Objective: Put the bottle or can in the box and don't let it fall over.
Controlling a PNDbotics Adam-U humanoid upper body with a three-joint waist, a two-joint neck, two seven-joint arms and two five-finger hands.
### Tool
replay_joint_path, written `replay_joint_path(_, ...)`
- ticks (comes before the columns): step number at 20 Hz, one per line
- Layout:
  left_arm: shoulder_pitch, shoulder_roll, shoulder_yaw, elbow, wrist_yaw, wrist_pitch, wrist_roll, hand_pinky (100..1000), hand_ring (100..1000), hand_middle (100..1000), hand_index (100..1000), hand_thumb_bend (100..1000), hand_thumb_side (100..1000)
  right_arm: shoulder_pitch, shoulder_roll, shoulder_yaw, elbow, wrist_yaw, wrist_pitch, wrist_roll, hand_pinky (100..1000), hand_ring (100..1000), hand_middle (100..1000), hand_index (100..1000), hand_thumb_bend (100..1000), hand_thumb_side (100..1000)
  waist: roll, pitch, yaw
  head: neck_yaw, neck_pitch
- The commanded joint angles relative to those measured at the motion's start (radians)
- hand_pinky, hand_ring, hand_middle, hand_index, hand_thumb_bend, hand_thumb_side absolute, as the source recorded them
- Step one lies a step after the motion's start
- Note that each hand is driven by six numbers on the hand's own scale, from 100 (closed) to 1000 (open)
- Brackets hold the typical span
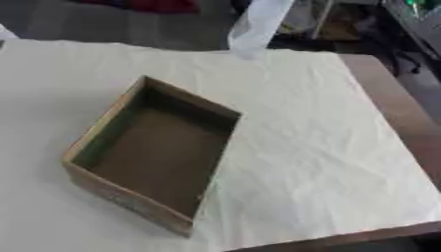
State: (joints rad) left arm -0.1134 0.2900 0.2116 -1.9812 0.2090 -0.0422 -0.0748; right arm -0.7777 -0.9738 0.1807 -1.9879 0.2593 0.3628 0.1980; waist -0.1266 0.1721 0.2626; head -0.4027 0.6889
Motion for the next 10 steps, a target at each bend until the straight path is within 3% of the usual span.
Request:
replay_joint_path(1, -0.005, 0.021, 0.015, -0.019, 0.004, 0.005, 0.013, 906, 539, 718, 805, 107, 771, -0.046, 0.038, 0.021, -0.012, 0.026, 0.009, 0.030, 100, 100, 100, 100, 100, 207, 0.004, -0.021, 0.001, -0.013, 0.008)
replay_joint_path(10, 0.004, 0.004, 0.064, 0.011, -0.019, 0.036, 0.077, 912, 536, 723, 807, 114, 792, -0.079, 0.212, 0.102, -0.012, 0.061, 0.033, 0.063, 100, 100, 100, 100, 100, 185, 0.003, -0.017, 0.007, -0.006, 0.027)
